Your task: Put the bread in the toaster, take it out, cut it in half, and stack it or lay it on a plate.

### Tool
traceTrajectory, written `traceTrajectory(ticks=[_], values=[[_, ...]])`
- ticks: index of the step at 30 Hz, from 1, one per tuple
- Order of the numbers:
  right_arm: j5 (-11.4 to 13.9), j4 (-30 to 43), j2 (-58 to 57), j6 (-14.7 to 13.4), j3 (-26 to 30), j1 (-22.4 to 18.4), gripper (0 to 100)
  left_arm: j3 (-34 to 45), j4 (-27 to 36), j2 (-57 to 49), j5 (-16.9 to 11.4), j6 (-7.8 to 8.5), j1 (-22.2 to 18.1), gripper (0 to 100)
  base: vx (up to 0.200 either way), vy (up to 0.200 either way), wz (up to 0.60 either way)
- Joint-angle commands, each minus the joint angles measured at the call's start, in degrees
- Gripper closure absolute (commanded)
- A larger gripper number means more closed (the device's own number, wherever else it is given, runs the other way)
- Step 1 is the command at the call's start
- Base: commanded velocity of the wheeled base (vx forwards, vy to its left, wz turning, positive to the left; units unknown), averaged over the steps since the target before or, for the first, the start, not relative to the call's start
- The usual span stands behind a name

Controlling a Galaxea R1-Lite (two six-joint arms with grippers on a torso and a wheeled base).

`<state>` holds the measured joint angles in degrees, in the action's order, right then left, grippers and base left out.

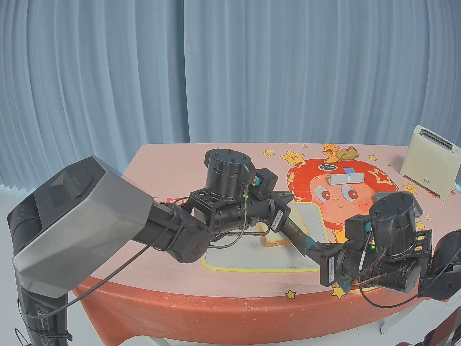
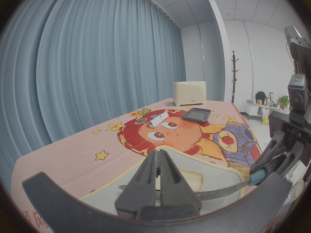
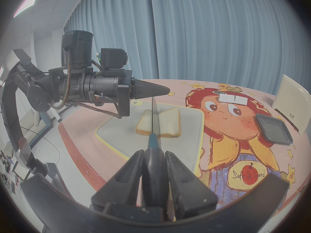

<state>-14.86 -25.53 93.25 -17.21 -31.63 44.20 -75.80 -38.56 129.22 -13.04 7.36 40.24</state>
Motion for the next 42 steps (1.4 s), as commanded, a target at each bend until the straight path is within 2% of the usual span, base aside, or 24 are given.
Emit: traceTrajectory(ticks=[1, 21, 25, 34, 38, 42], values=[[0.1, 0.0, -0.1, 0.0, -0.6, -0.1, 100, 0.4, -0.4, 0.1, 0.0, -0.07, -0.2, 100, 0.0, 0.0, 0.0], [0.3, 0.1, 1.1, -0.3, -0.2, -0.3, 100, 0.3, -0.6, 3.0, 0.1, -0.07, -0.3, 100, 0.0, 0.0, 0.0], [0.2, 0.1, 1.4, -2.0, -0.3, -0.3, 100, 0.1, -0.6, 2.5, 0.1, -0.07, -0.2, 100, 0.0, 0.0, 0.0], [0.0, -0.1, 0.9, -2.0, -1.2, -0.3, 100, -0.2, -0.1, 1.8, 0.1, -0.07, -0.3, 100, 0.0, 0.0, 0.0], [0.0, -4.6, 1.1, -1.9, -0.7, -0.3, 100, 0.2, -0.5, 2.4, 0.4, -0.07, -0.4, 100, 0.0, 0.0, 0.0], [0.0, -5.7, 1.5, -1.9, 0.3, -0.3, 100, 0.0, -0.5, 2.3, 0.4, -0.07, -0.3, 100, 0.0, 0.0, 0.0]])
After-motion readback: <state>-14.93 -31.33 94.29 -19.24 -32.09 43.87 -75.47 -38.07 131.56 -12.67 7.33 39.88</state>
